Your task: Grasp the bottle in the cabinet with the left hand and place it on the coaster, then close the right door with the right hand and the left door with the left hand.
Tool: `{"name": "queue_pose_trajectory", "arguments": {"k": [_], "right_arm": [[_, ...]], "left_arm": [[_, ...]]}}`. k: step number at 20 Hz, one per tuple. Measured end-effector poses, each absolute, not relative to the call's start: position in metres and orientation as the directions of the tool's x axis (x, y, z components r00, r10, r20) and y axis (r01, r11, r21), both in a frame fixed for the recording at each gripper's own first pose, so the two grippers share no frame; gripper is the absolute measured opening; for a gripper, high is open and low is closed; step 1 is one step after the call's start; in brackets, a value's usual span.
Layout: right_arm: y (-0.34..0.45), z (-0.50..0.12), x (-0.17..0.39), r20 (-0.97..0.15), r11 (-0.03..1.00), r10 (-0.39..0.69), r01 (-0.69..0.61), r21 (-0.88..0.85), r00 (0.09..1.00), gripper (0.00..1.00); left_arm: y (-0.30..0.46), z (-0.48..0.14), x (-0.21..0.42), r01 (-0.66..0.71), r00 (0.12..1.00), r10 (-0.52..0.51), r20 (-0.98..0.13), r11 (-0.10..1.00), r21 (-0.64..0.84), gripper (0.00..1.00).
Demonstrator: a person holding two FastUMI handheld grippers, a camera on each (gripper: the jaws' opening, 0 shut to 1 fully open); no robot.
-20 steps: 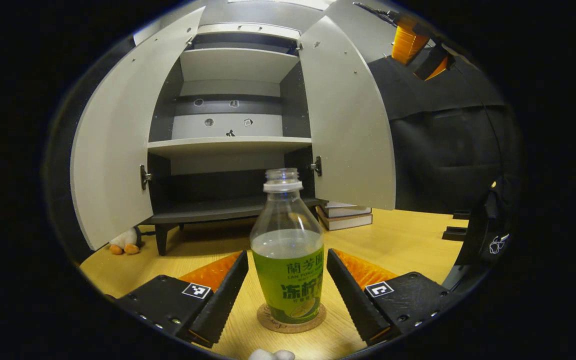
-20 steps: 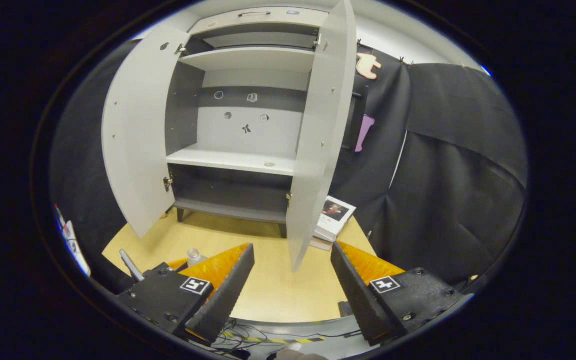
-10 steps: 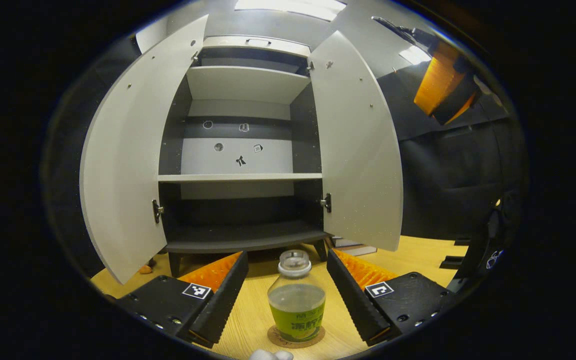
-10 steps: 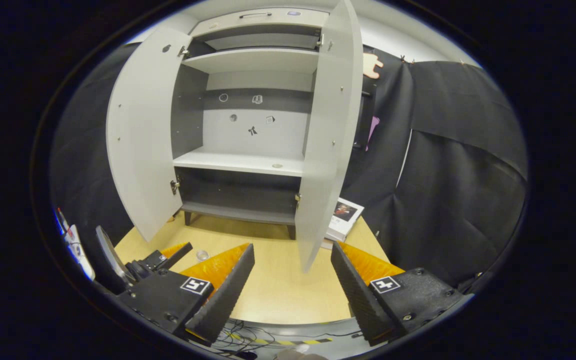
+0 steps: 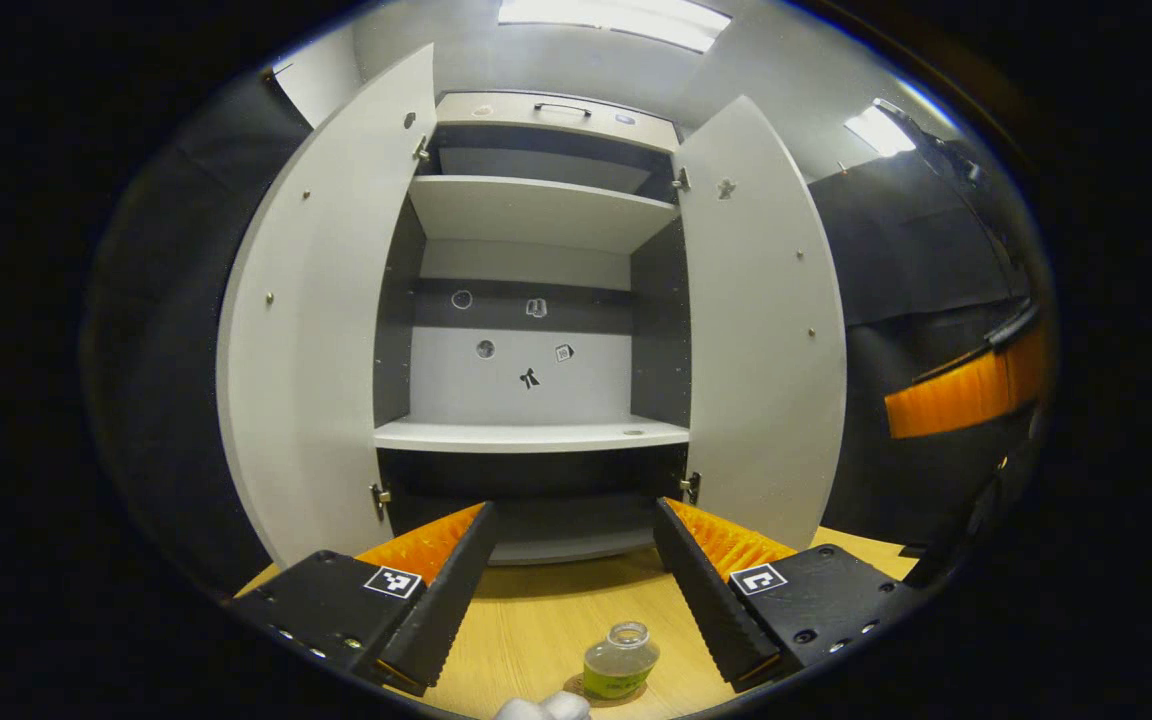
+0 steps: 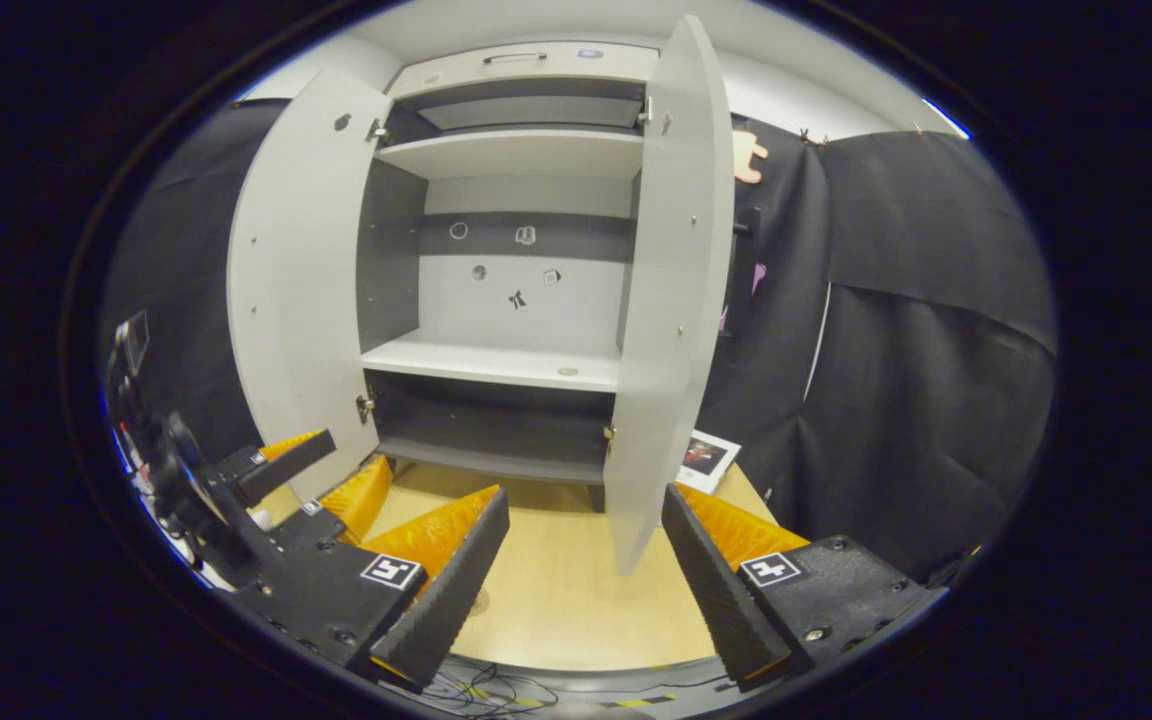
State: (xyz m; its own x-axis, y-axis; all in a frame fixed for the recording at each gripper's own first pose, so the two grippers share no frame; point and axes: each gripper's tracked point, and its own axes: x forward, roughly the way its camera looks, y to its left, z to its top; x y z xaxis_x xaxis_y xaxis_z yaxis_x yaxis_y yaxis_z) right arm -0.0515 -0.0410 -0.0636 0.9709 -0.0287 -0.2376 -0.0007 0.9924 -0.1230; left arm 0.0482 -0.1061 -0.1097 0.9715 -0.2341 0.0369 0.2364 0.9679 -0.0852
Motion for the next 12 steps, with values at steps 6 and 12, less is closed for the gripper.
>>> {"name": "queue_pose_trajectory", "arguments": {"k": [6, 12], "right_arm": [[-0.034, -0.055, -0.038, -0.168, 0.997, 0.012, -0.025, -0.074, 0.986, 1.0], [-0.041, -0.051, -0.035, -0.143, 1.0, 0.012, -0.015, -0.017, 0.99, 0.99]], "left_arm": [[-0.029, -0.067, 0.03, 0.094, 0.996, -0.094, 0.004, 0.994, -0.051, 0.96], [0.008, -0.067, -0.001, -0.021, 0.998, 0.021, -0.058, 1.0, 0.004, 0.96]]}}
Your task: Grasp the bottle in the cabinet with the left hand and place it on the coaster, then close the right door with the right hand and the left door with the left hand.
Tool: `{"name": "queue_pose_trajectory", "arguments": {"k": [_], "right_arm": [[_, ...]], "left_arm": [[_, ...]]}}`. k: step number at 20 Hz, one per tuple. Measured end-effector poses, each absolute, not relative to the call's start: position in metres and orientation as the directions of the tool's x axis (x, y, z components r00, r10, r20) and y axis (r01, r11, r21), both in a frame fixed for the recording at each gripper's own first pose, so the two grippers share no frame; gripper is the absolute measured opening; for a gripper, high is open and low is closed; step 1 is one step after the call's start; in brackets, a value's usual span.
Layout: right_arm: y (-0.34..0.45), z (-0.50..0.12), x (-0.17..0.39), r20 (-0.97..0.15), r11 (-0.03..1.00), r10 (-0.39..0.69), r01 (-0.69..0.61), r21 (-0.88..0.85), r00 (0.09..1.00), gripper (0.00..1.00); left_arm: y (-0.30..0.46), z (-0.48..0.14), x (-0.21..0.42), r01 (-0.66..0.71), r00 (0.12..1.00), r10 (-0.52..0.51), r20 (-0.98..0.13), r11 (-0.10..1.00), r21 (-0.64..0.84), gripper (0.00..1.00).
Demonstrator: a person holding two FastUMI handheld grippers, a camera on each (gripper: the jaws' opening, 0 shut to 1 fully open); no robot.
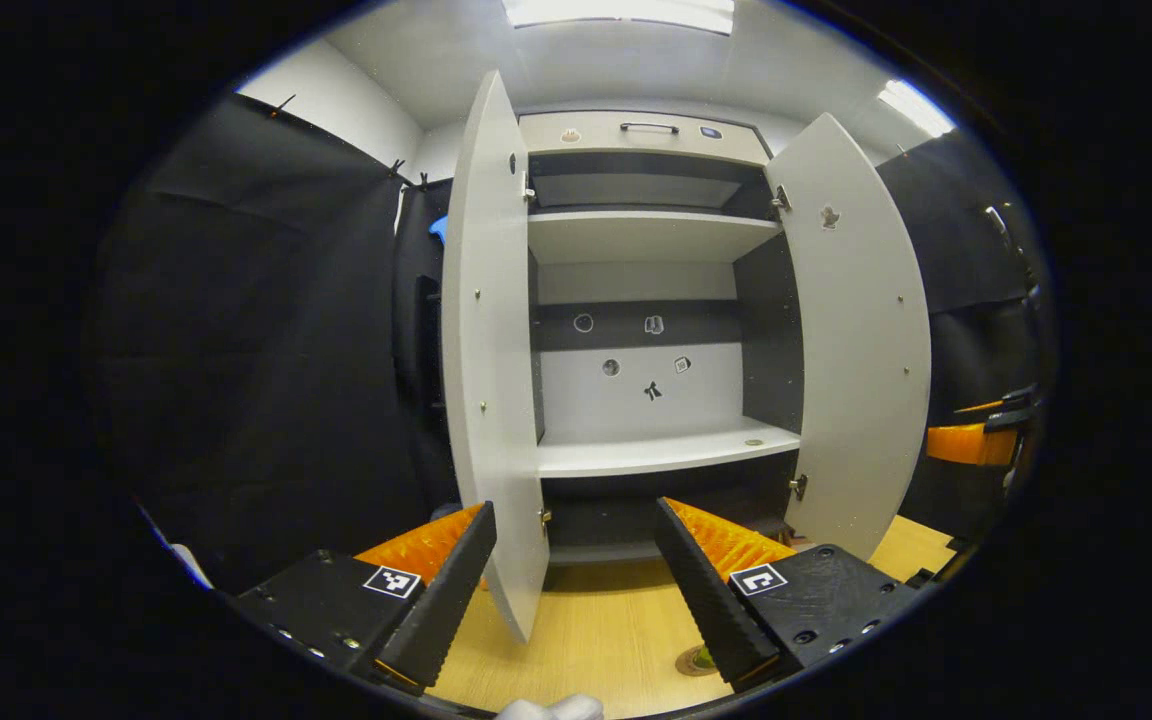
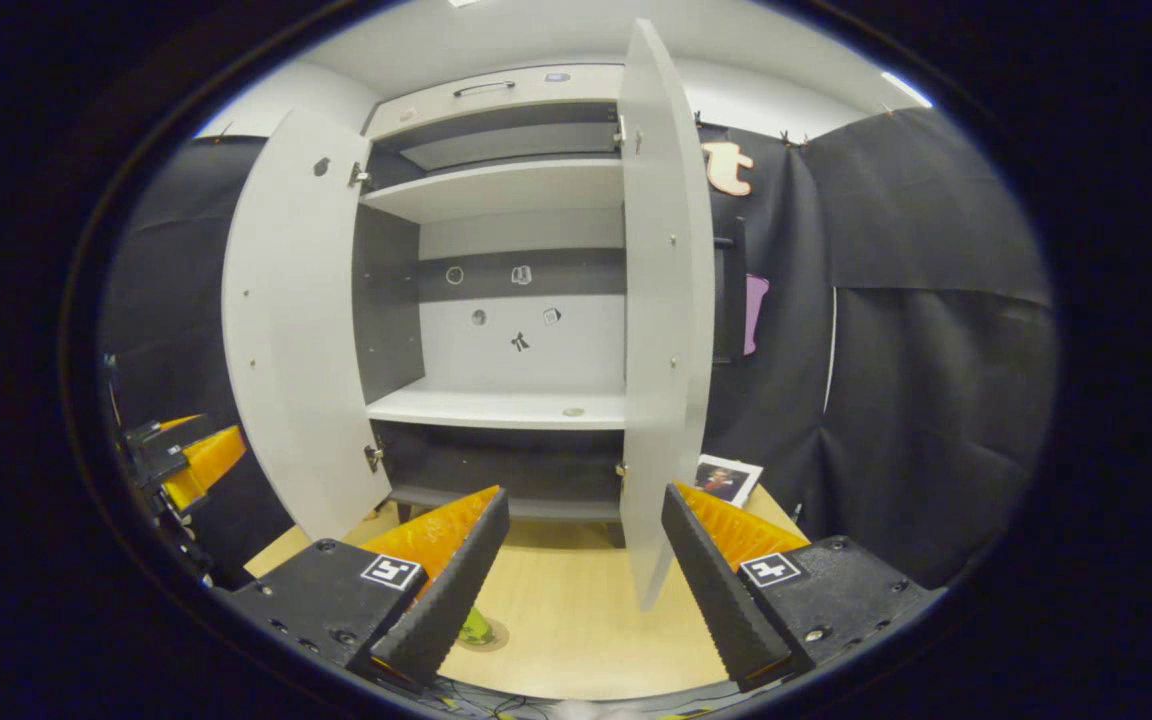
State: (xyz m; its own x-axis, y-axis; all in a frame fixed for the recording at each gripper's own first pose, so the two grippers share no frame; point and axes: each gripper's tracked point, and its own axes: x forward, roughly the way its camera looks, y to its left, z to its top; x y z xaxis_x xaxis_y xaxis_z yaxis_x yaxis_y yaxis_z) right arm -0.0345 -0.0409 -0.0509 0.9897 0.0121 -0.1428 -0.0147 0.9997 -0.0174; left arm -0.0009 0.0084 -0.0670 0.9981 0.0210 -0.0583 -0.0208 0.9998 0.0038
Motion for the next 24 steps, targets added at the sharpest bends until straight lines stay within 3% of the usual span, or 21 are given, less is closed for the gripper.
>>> {"name": "queue_pose_trajectory", "arguments": {"k": [13, 20, 24], "right_arm": [[-0.128, -0.005, -0.001, -0.015, 0.992, -0.121, 0.121, 0.037, 0.993, 1.0], [-0.115, 0.012, 0.021, 0.021, 0.997, 0.018, -0.019, 0.069, 1.0, 0.94], [-0.09, 0.013, 0.021, 0.015, 0.989, 0.122, -0.123, 0.082, 0.992, 0.99]], "left_arm": [[-0.065, -0.042, 0.007, -0.077, 0.995, 0.076, -0.067, 0.997, -0.019, 0.96], [-0.089, -0.032, 0.004, -0.179, 0.982, 0.178, -0.07, 0.984, -0.022, 0.96], [-0.091, -0.028, -0.001, -0.211, 0.976, 0.208, -0.068, 0.977, -0.027, 0.96]]}}
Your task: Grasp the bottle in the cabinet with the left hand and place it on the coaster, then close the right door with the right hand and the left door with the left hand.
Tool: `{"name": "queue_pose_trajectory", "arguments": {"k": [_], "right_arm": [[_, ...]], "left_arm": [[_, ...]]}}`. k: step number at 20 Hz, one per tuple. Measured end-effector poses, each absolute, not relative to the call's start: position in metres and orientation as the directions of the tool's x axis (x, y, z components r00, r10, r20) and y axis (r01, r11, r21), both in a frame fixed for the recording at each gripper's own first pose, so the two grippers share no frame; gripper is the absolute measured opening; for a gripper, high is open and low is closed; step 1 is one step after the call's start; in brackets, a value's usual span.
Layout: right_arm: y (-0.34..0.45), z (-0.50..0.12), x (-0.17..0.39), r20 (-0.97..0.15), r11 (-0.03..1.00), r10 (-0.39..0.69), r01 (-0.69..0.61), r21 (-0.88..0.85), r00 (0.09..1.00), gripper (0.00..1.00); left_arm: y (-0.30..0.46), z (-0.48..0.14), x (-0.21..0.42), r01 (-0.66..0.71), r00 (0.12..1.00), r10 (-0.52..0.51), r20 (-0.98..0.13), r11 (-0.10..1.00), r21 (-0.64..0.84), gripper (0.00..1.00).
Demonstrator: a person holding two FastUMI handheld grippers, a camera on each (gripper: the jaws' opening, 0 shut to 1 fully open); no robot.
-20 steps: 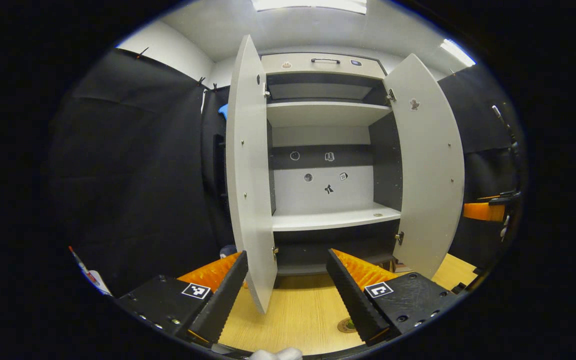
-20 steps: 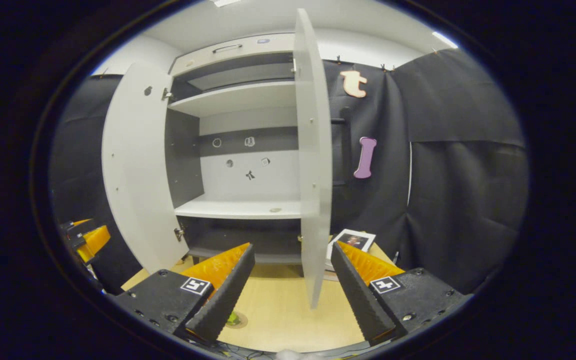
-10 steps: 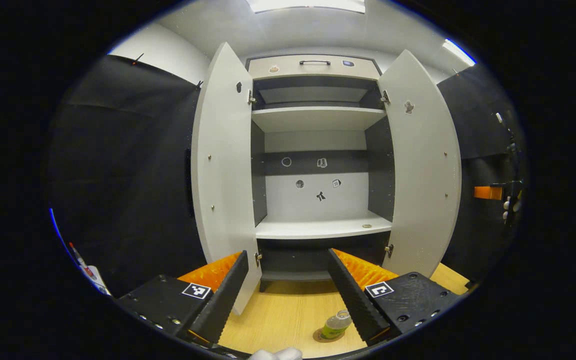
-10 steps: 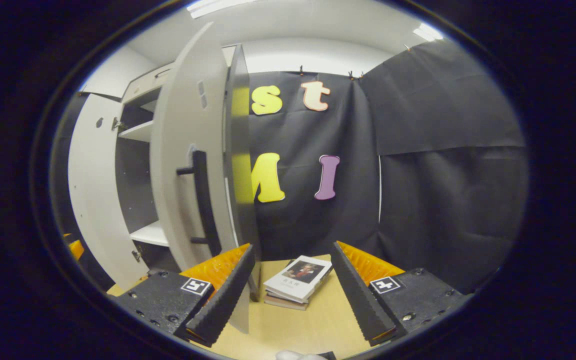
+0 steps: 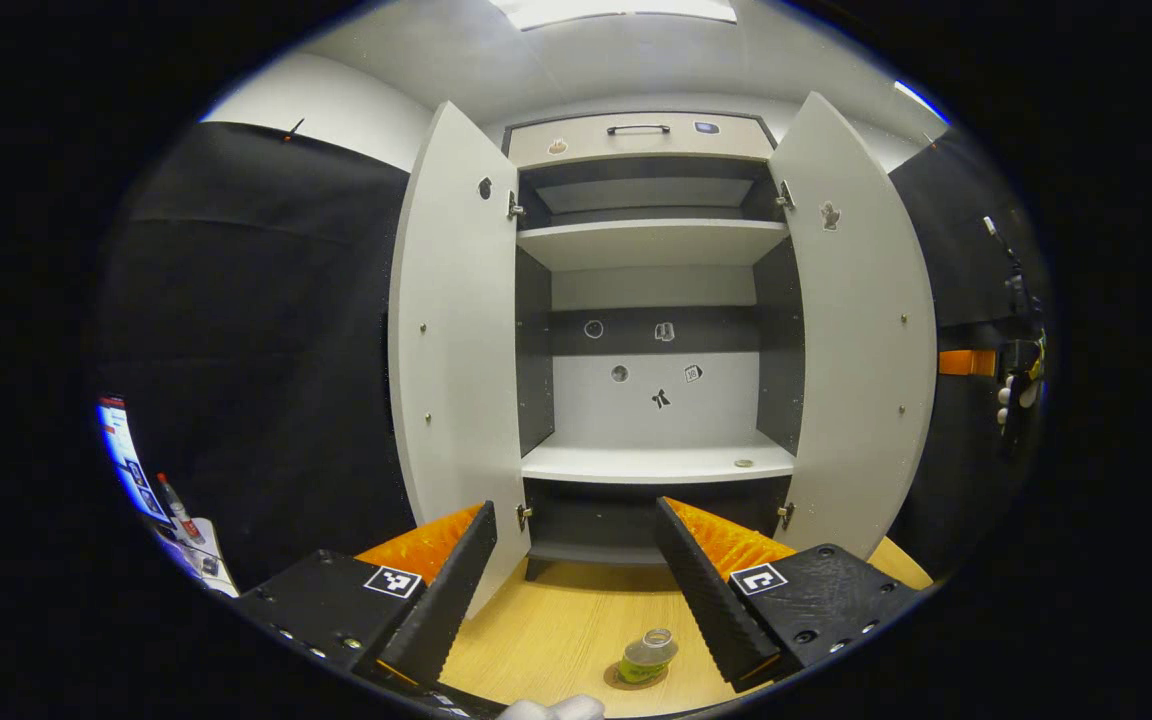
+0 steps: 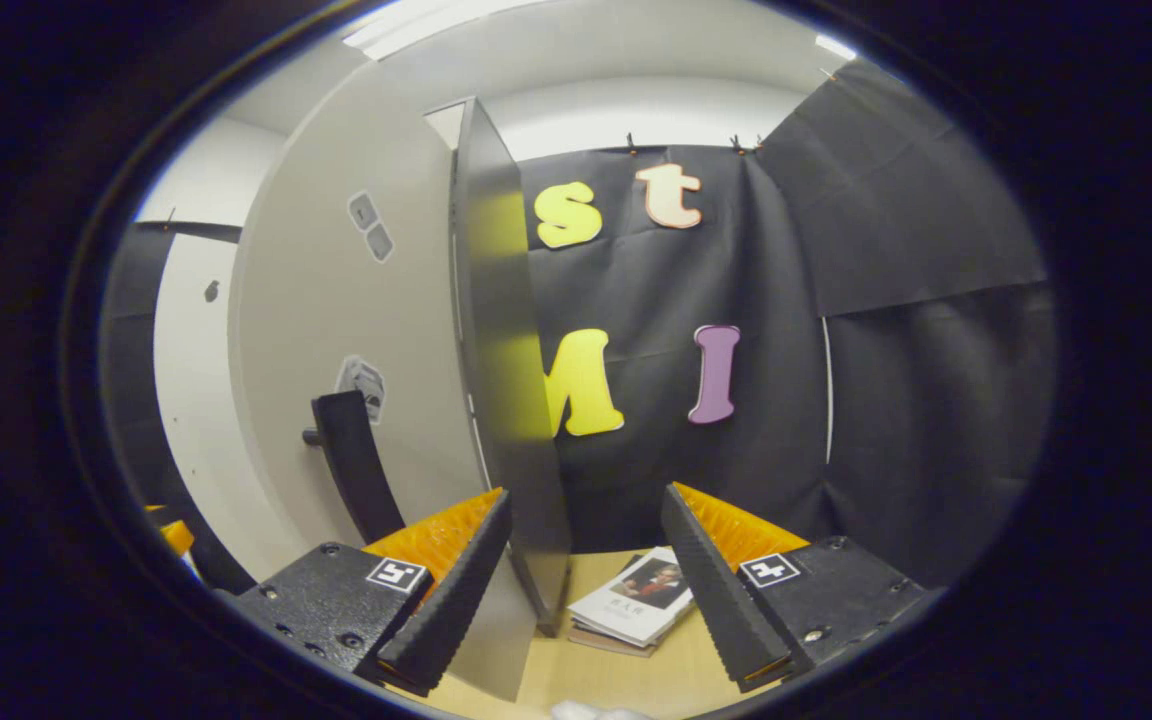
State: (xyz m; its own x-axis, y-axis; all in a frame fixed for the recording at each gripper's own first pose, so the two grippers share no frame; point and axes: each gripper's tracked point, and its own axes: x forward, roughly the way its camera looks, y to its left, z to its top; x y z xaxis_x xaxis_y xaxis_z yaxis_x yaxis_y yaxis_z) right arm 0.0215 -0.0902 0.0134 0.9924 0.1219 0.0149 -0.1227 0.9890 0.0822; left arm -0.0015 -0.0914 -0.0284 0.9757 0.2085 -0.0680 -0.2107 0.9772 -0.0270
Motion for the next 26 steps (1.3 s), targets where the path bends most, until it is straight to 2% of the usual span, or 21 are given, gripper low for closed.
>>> {"name": "queue_pose_trajectory", "arguments": {"k": [2, 3, 4, 6, 7, 8, 10, 11, 12, 13, 14, 17, 18, 19, 26], "right_arm": [[-0.078, 0.014, 0.02, 0.008, 0.981, 0.18, -0.18, 0.074, 0.984, 0.99], [-0.08, 0.013, 0.022, -0.007, 0.985, 0.163, -0.163, 0.058, 0.987, 0.94], [-0.084, 0.014, 0.019, -0.001, 0.986, 0.16, -0.16, 0.039, 0.987, 0.98], [-0.091, 0.015, 0.021, 0.005, 0.991, 0.13, -0.13, -0.01, 0.991, 0.95], [-0.094, 0.014, 0.023, 0.005, 0.993, 0.111, -0.111, -0.035, 0.994, 0.91], [-0.098, 0.015, 0.024, 0.012, 0.995, 0.091, -0.091, -0.049, 0.996, 0.95], [-0.1, 0.014, 0.023, 0.015, 0.997, 0.056, -0.055, -0.05, 0.998, 0.96], [-0.097, 0.014, 0.023, 0.011, 0.998, 0.048, -0.048, -0.044, 0.999, 0.91], [-0.095, 0.014, 0.023, 0.01, 0.998, 0.043, -0.042, -0.038, 0.999, 0.95], [-0.092, 0.014, 0.023, 0.003, 0.999, 0.036, -0.036, -0.036, 0.999, 0.91], [-0.091, 0.012, 0.02, -0.002, 0.999, 0.031, -0.031, -0.033, 1.0, 0.95], [-0.081, 0.011, 0.02, -0.006, 0.999, 0.027, -0.028, -0.037, 1.0, 0.95], [-0.077, 0.01, 0.02, -0.007, 0.999, 0.032, -0.032, -0.038, 0.999, 0.91], [-0.074, 0.01, 0.021, -0.005, 0.999, 0.028, -0.028, -0.038, 1.0, 0.95], [-0.052, 0.007, 0.026, -0.011, 0.998, 0.034, -0.034, -0.046, 0.999, 0.95]], "left_arm": [[-0.087, -0.029, -0.004, -0.227, 0.972, 0.225, -0.064, 0.974, -0.024, 0.96], [-0.085, -0.03, -0.005, -0.232, 0.971, 0.23, -0.063, 0.972, -0.024, 0.96], [-0.082, -0.031, -0.005, -0.236, 0.97, 0.234, -0.064, 0.971, -0.025, 0.96], [-0.077, -0.034, -0.005, -0.236, 0.97, 0.234, -0.066, 0.971, -0.028, 0.96], [-0.073, -0.034, -0.004, -0.231, 0.972, 0.229, -0.061, 0.973, -0.03, 0.96], [-0.069, -0.035, -0.001, -0.226, 0.973, 0.224, -0.058, 0.974, -0.03, 0.96], [-0.061, -0.038, 0.005, -0.212, 0.976, 0.21, -0.064, 0.977, -0.028, 0.96], [-0.057, -0.039, 0.008, -0.205, 0.977, 0.203, -0.067, 0.978, -0.029, 0.96], [-0.054, -0.04, 0.01, -0.197, 0.979, 0.195, -0.066, 0.98, -0.032, 0.96], [-0.049, -0.041, 0.011, -0.191, 0.98, 0.189, -0.067, 0.981, -0.034, 0.96], [-0.046, -0.043, 0.011, -0.184, 0.981, 0.181, -0.069, 0.982, -0.033, 0.96], [-0.033, -0.047, 0.013, -0.163, 0.984, 0.161, -0.072, 0.987, -0.016, 0.96], [-0.031, -0.049, 0.013, -0.154, 0.985, 0.153, -0.078, 0.988, -0.015, 0.96], [-0.028, -0.052, 0.014, -0.147, 0.986, 0.145, -0.081, 0.989, -0.022, 0.96], [-0.008, -0.057, 0.011, -0.107, 0.991, 0.106, -0.081, 0.994, -0.011, 0.96]]}}
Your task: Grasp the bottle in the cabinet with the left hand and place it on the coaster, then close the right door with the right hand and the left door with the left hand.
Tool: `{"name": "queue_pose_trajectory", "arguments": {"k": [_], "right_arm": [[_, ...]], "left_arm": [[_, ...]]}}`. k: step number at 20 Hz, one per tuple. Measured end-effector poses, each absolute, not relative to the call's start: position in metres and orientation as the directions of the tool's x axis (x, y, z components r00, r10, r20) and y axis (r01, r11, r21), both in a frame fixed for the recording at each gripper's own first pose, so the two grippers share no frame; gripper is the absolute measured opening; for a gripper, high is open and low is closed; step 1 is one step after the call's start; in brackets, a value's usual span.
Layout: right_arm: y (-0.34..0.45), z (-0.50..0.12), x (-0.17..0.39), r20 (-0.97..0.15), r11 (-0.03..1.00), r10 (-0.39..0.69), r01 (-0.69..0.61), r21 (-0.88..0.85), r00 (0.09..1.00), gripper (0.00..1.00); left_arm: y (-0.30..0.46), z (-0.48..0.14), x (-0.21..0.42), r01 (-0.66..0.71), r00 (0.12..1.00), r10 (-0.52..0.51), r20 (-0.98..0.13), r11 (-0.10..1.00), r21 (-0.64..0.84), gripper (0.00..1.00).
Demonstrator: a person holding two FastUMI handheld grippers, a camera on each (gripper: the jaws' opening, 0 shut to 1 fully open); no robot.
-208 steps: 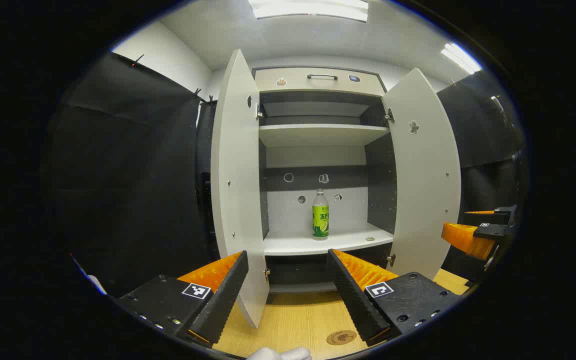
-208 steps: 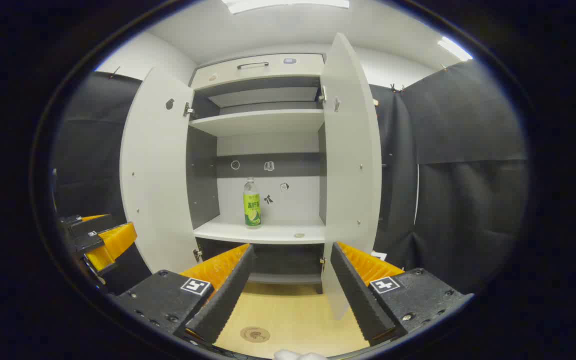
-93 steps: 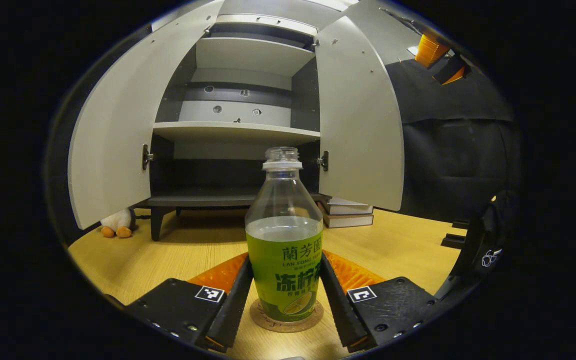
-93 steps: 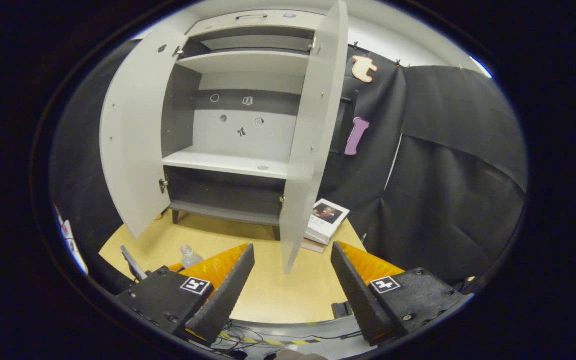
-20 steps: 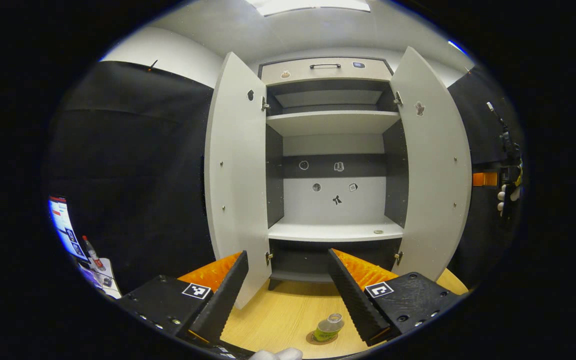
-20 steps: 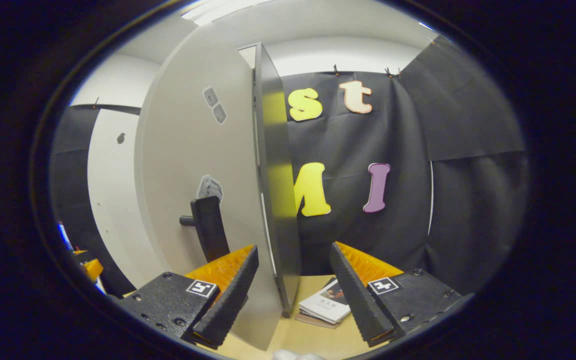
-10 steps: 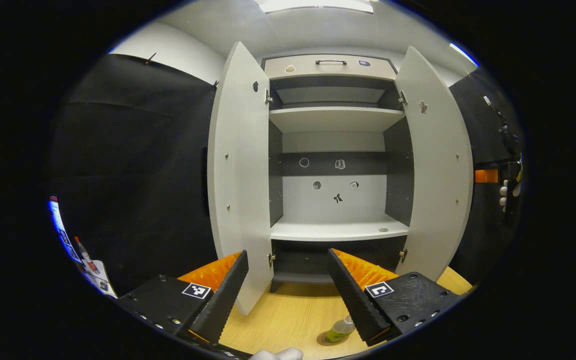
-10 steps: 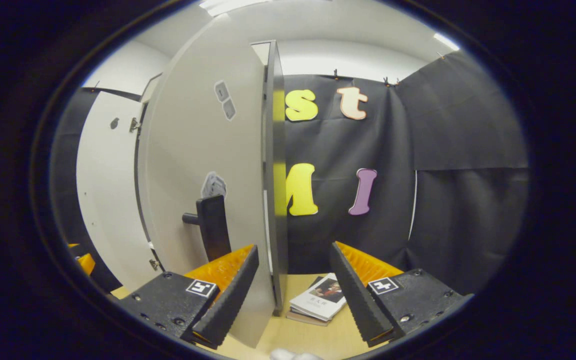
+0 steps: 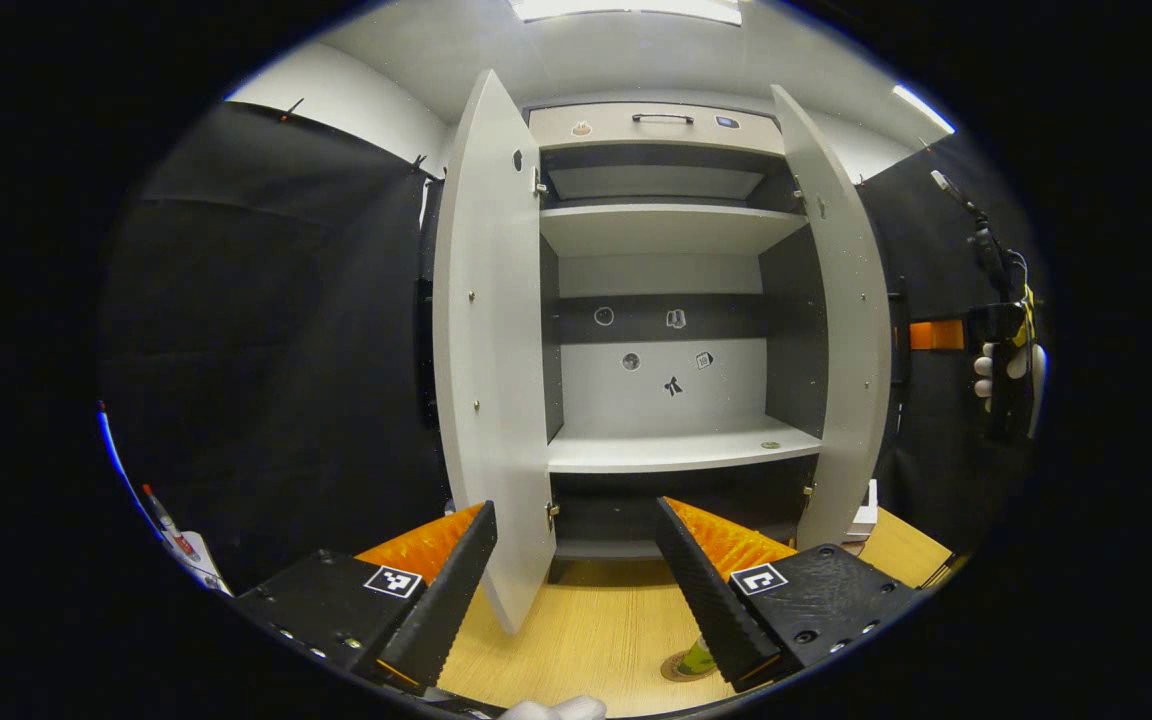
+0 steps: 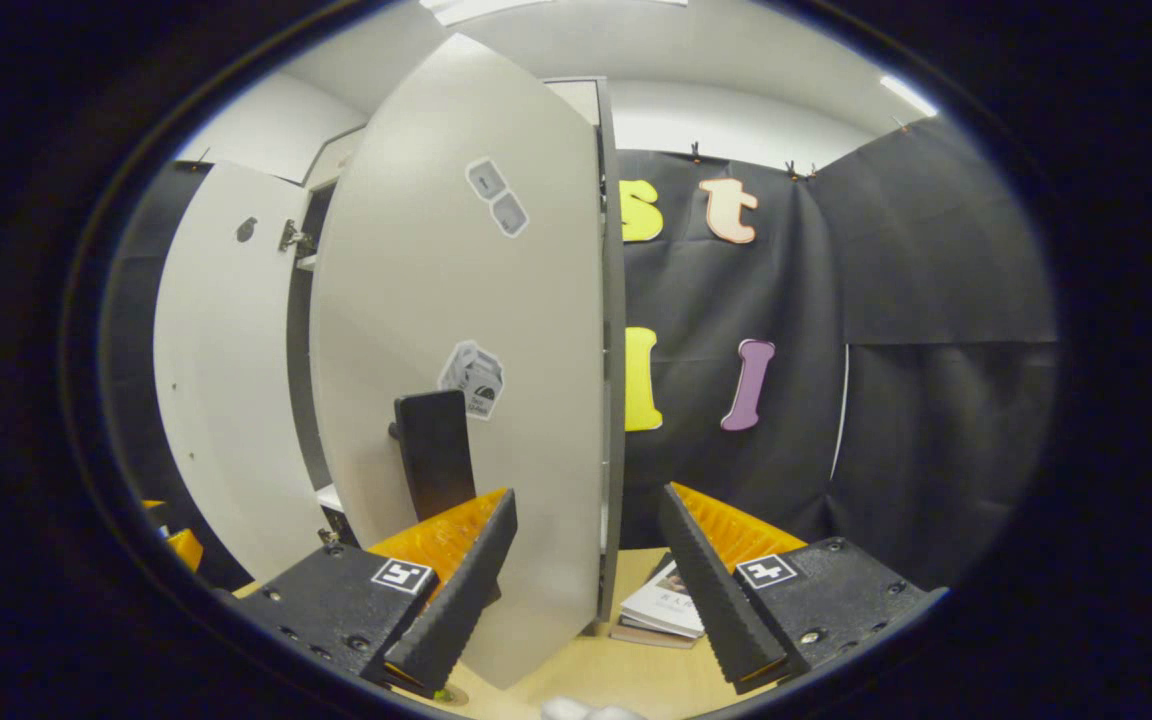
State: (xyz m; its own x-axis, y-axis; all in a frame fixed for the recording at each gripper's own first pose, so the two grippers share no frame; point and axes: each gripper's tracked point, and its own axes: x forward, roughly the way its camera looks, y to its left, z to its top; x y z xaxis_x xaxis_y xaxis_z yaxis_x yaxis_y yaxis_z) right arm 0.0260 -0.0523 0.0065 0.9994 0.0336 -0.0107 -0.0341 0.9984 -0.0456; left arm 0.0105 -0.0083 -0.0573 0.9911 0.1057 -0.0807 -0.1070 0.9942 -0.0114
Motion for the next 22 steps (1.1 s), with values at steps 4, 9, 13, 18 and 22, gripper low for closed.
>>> {"name": "queue_pose_trajectory", "arguments": {"k": [4, 9, 13, 18, 22], "right_arm": [[-0.032, -0.007, 0.021, -0.076, 0.987, 0.14, -0.145, -0.068, 0.987, 0.95], [-0.024, -0.013, 0.018, -0.114, 0.977, 0.184, -0.194, -0.085, 0.976, 0.96], [-0.025, -0.018, 0.013, -0.127, 0.981, 0.16, -0.172, -0.091, 0.979, 0.91], [-0.032, -0.025, 0.006, -0.141, 0.989, 0.098, -0.112, -0.097, 0.985, 0.98], [-0.035, -0.032, -0.002, -0.156, 0.994, 0.051, -0.065, -0.086, 0.986, 0.95]], "left_arm": [[0.002, -0.062, 0.01, -0.1, 0.991, 0.097, -0.089, 0.995, -0.021, 0.96], [0.01, -0.069, 0.013, -0.079, 0.992, 0.076, -0.1, 0.996, -0.028, 0.96], [0.018, -0.07, 0.017, -0.067, 0.994, 0.063, -0.094, 0.997, -0.041, 0.96], [0.046, -0.068, 0.022, -0.075, 0.994, 0.071, -0.087, 0.996, -0.041, 0.96], [0.083, -0.067, 0.027, -0.099, 0.992, 0.097, -0.081, 0.995, -0.019, 0.96]]}}
